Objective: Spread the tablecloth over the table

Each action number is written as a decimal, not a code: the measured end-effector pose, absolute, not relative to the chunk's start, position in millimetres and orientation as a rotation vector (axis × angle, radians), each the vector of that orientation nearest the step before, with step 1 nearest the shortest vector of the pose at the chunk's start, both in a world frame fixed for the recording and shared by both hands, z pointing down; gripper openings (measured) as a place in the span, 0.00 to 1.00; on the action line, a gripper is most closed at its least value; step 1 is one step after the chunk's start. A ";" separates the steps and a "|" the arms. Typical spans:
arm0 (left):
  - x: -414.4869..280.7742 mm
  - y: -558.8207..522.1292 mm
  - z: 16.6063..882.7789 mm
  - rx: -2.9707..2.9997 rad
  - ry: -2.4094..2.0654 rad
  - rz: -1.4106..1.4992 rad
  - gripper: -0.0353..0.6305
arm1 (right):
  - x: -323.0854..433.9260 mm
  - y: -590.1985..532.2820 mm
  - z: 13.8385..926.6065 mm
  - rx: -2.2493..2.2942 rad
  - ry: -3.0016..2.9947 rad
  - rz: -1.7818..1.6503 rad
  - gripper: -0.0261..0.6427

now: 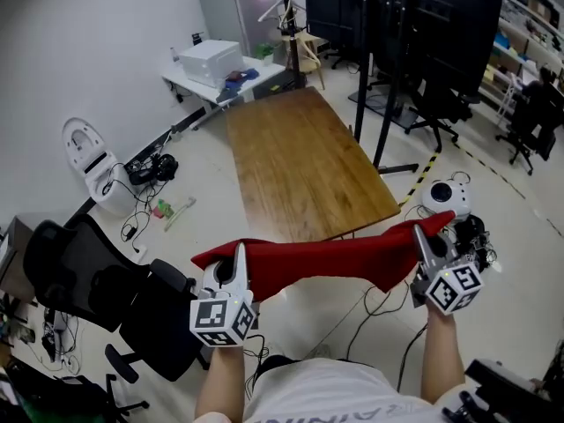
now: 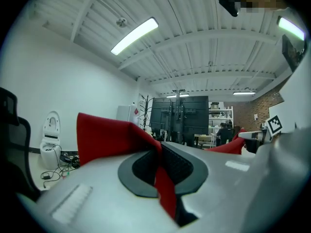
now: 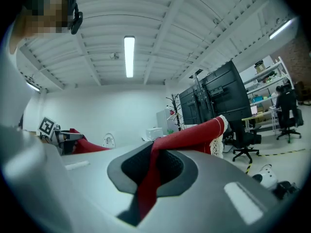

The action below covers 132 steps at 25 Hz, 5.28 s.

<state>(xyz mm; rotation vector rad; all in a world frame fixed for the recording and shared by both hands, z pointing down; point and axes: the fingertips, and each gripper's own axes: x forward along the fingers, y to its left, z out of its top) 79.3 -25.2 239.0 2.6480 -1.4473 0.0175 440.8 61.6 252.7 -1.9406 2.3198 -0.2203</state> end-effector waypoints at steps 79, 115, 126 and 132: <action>170.4 -613.9 494.5 2.197 -1.614 0.513 0.08 | 536.6 -590.1 493.5 -1.817 2.639 -0.979 0.07; 161.8 -511.9 440.5 2.346 -1.554 0.333 0.32 | 525.5 -510.5 433.2 -1.755 2.729 -0.402 0.23; 134.7 -381.7 302.8 2.348 -1.805 0.150 0.06 | 519.5 -421.0 322.6 -1.734 2.696 -0.156 0.05; 133.5 -333.2 241.2 2.403 -1.897 0.068 0.06 | 498.7 -384.9 284.2 -1.689 2.696 -0.133 0.05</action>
